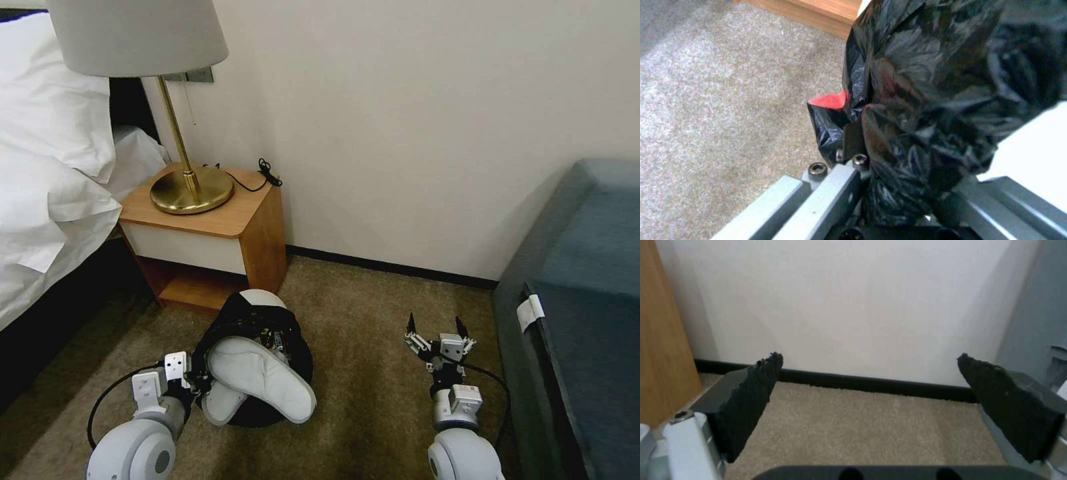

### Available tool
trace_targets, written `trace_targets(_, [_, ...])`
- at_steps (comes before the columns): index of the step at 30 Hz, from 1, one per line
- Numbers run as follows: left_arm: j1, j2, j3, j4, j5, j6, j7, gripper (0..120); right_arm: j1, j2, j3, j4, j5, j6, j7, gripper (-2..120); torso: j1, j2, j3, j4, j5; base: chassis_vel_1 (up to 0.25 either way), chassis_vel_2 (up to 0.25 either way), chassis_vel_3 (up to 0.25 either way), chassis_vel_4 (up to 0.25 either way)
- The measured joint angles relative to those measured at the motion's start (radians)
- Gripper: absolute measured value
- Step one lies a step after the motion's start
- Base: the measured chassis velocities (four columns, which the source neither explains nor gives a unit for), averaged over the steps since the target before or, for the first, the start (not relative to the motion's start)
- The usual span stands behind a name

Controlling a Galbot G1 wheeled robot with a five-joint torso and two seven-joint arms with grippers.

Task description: Pick up the trash bin, then pick up the garbage on the floor and place it into the trash bin.

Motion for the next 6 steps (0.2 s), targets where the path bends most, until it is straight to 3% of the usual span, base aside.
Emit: trace_targets(6, [0.000,-0.003,-0.004,-0.001,0.002,0.000,0.001,0,0.007,-0.005,-0.006,0.000,0.002,0.001,-0.002,100,0.000,0.000,0.000,-0.0001,0.0000,0.000,0.000,0.000,0.000])
